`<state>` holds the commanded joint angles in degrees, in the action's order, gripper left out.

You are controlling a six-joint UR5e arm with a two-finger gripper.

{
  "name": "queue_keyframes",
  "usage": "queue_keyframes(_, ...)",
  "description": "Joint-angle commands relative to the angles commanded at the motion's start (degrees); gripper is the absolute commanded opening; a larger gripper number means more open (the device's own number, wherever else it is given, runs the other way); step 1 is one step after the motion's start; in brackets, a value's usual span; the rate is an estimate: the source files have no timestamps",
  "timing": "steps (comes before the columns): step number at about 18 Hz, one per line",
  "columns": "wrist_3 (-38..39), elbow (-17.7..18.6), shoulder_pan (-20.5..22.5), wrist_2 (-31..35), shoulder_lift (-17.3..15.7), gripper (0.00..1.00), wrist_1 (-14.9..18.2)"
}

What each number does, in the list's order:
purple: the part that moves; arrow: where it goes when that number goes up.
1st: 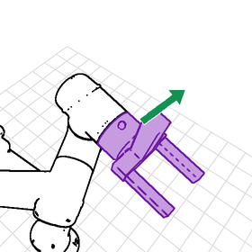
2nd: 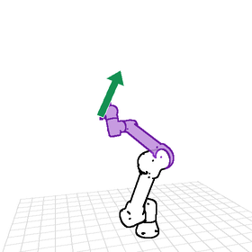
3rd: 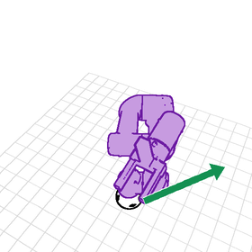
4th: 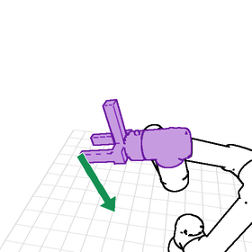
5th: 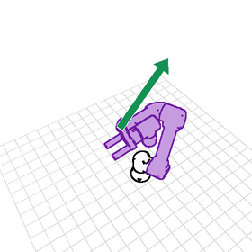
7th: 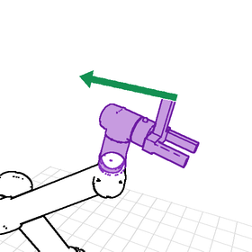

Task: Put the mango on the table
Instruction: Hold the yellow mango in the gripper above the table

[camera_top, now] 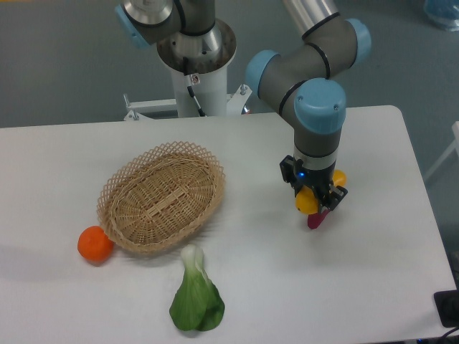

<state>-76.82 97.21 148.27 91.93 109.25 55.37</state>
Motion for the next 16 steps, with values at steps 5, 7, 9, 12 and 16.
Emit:
queue_keyframes(5,0.0,0.0,0.0,0.0,0.1,0.23,-0.1)
queue_keyframes(7,-0.1,-0.3,0.0,0.0,0.3,0.23,0.0)
queue_keyframes(9,0.2,-0.7,0.0,0.1,0.8,0.23,0.0)
queue_keyframes(12,0.9,-0.9,-0.3,0.0,1.9,0.23,-0.1)
queue_keyframes(16,4.1,-1.1,-1.8,0.0,3.0,0.23,-0.4)
